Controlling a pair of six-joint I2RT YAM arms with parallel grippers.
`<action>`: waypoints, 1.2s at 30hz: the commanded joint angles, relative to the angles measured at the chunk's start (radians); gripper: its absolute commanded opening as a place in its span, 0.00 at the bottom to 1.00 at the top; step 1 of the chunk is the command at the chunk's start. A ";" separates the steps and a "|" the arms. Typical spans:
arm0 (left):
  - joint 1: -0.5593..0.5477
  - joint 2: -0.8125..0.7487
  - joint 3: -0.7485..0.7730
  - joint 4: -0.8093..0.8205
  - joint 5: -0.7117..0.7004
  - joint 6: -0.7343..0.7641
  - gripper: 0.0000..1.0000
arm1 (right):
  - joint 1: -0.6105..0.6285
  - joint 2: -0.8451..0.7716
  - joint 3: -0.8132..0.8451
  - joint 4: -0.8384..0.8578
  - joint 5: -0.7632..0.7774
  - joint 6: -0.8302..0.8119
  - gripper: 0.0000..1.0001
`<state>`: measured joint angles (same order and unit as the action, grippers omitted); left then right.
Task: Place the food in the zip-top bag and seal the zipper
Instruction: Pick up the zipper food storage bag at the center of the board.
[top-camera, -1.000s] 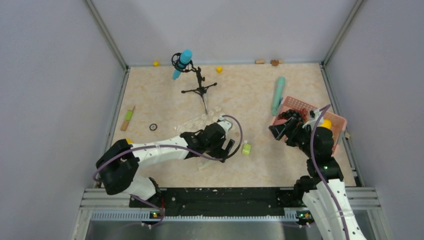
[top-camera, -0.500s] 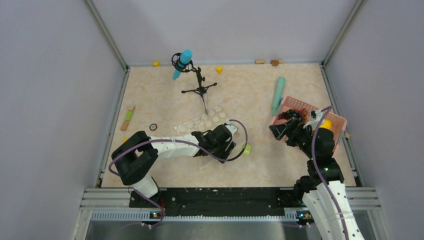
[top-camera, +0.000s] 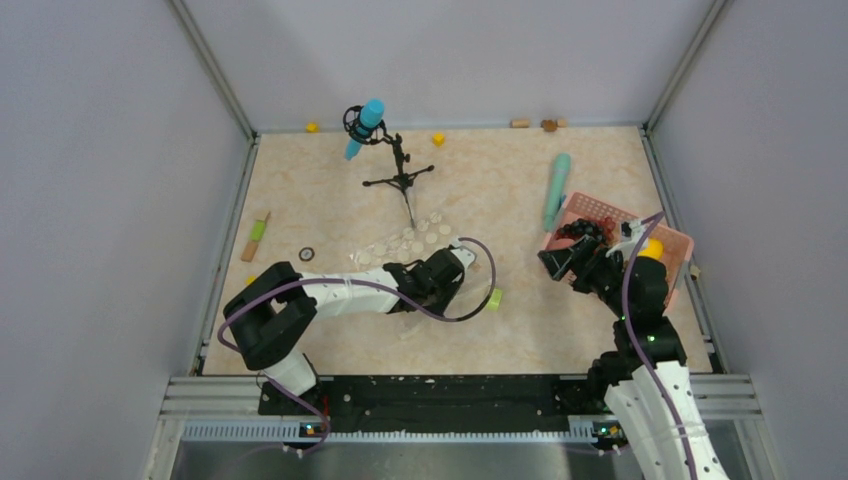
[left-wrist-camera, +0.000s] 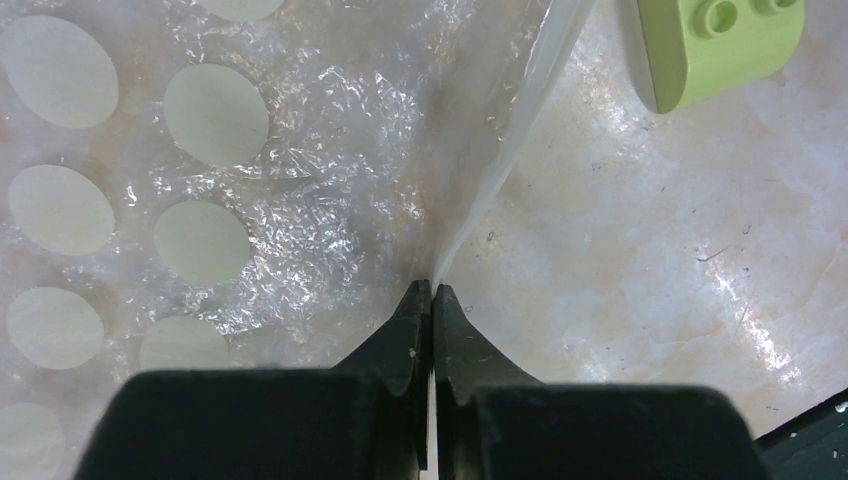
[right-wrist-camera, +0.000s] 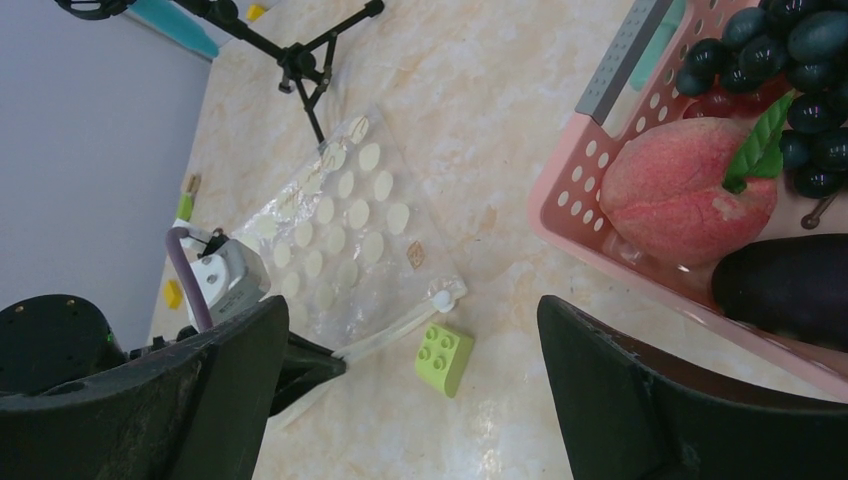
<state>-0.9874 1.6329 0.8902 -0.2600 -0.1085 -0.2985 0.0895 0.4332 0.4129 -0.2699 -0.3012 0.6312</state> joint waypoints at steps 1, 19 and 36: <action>-0.002 -0.015 0.001 0.053 -0.005 -0.020 0.00 | 0.008 0.013 -0.005 0.043 -0.011 -0.002 0.93; -0.001 -0.573 -0.142 -0.001 -0.425 -0.248 0.00 | 0.174 0.109 -0.024 0.197 -0.072 -0.046 0.93; -0.003 -0.773 -0.001 -0.294 -0.715 -0.396 0.00 | 0.772 0.456 0.086 0.462 0.192 -0.086 0.94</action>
<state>-0.9874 0.8085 0.8467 -0.5858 -0.7994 -0.7010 0.8066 0.8413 0.4431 0.0914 -0.1719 0.5423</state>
